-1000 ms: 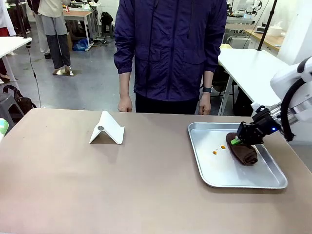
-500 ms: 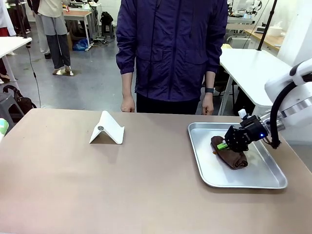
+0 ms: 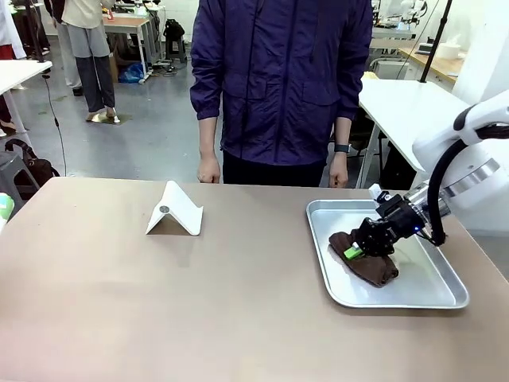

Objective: Clean the surface of the table.
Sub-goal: Clean the area not pointed to by the person.

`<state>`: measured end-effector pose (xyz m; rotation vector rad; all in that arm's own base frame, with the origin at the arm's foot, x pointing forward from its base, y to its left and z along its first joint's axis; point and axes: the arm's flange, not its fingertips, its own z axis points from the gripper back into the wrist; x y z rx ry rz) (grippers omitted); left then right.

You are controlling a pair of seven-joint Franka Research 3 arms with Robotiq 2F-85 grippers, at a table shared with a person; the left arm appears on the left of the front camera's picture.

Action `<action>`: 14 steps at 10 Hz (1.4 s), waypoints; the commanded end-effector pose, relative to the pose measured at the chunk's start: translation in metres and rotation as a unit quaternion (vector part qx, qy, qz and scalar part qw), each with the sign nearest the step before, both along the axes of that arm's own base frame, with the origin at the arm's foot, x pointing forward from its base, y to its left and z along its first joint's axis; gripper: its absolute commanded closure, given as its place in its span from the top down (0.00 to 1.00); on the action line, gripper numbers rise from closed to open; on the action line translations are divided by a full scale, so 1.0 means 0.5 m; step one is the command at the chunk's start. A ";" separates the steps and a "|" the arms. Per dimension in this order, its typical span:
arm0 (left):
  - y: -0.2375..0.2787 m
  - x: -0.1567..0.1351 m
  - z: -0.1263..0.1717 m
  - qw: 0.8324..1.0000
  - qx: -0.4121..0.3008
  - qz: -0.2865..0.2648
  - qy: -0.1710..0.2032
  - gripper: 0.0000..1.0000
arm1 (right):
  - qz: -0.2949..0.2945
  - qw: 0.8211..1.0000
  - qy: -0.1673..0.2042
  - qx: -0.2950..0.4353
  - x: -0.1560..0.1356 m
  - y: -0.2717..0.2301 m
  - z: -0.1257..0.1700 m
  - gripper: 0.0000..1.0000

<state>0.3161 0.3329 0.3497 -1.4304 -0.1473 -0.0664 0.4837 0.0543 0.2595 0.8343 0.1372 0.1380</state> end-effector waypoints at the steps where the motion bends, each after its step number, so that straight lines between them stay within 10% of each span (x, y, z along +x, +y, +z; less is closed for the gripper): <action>1: -0.007 -0.005 0.011 1.000 -0.003 0.009 -0.001 0.22 | 0.066 0.995 -0.049 -0.049 -0.035 -0.010 0.002 0.08; 8: -0.007 -0.005 0.011 1.000 -0.003 0.009 -0.001 0.22 | -0.112 0.988 -0.097 -0.052 0.020 -0.091 0.009 0.08; 14: -0.007 -0.005 0.011 1.000 -0.003 0.009 -0.001 0.22 | -0.279 0.958 -0.059 -0.039 0.051 -0.139 0.018 0.08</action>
